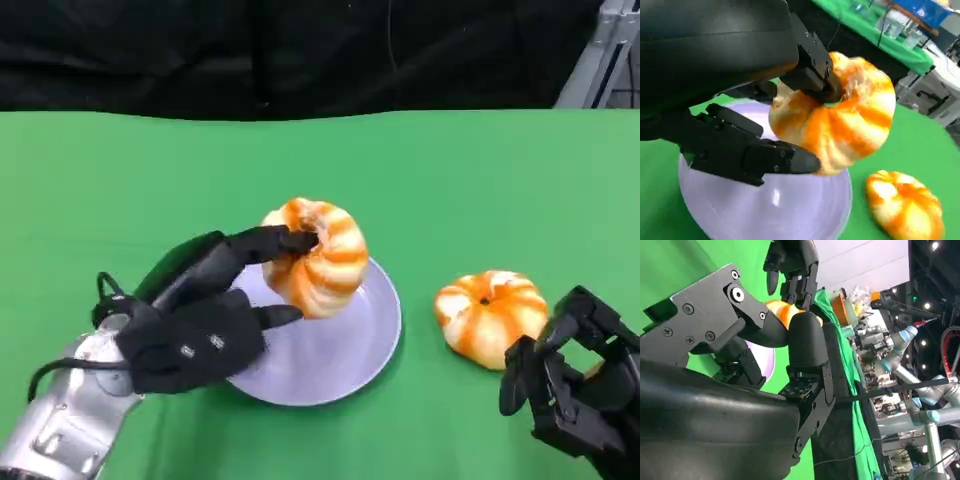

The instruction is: Grasp the bread from the table and place it into the plate.

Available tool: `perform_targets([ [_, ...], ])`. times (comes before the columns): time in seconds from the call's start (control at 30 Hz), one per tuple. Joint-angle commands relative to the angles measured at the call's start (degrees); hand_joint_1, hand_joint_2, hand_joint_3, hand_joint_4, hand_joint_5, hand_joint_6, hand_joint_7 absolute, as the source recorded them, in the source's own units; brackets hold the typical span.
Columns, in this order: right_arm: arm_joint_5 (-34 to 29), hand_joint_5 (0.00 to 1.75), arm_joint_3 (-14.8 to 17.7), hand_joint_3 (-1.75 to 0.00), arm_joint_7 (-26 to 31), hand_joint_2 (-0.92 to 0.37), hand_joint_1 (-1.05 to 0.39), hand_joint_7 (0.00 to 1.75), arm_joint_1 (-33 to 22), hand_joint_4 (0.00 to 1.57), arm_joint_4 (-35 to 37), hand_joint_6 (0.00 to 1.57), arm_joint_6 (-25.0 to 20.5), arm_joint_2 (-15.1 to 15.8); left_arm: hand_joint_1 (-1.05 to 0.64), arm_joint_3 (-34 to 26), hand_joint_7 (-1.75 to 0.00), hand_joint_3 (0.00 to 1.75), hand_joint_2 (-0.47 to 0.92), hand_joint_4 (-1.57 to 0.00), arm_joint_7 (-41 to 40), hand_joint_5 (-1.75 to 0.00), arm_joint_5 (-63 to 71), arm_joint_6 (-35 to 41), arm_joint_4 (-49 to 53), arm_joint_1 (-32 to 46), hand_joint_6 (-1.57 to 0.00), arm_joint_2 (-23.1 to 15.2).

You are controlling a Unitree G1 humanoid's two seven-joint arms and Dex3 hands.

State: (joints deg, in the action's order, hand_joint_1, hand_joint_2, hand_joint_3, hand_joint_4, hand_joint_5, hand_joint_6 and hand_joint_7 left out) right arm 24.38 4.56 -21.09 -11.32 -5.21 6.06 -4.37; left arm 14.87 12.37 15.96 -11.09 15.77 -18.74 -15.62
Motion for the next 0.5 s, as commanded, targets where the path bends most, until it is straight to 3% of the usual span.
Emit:
perform_targets([
  [0.03,0.42,1.75,0.63,-1.27,0.42,-0.46,-0.16,1.66,-0.02,0.9,-0.42,0.68,-0.44,0.77,-0.34,-3.84,-0.08,0.28,0.92,-0.74,7.63,-0.14,-6.71,7.58,-6.5,2.29,-0.72,-2.48],
  [0.3,0.65,1.75,0.88,-1.27,0.18,-0.45,-0.16,1.66,-0.25,0.9,-0.6,0.69,-0.54,0.82,-0.49,-0.17,-0.06,0.29,0.92,-0.81,11.69,-0.13,-2.1,9.93,-5.55,-0.57,-0.77,-4.26],
  [0.37,0.59,1.75,0.86,-1.28,0.31,-0.45,-0.15,1.67,-0.38,0.9,-0.9,0.69,-0.76,0.84,-0.58,1.71,-0.04,0.31,0.92,-0.77,12.75,-0.1,1.06,9.76,-5.06,-1.82,-0.74,-5.66],
  [0.5,0.51,1.75,0.8,-1.28,0.47,-0.45,-0.15,1.67,-0.48,0.9,-1.25,0.68,-1.03,0.73,-0.85,7.73,0.0,0.44,0.92,-0.55,15.3,-0.01,11.08,10.25,-3.89,-5.91,-0.6,-9.08],
])
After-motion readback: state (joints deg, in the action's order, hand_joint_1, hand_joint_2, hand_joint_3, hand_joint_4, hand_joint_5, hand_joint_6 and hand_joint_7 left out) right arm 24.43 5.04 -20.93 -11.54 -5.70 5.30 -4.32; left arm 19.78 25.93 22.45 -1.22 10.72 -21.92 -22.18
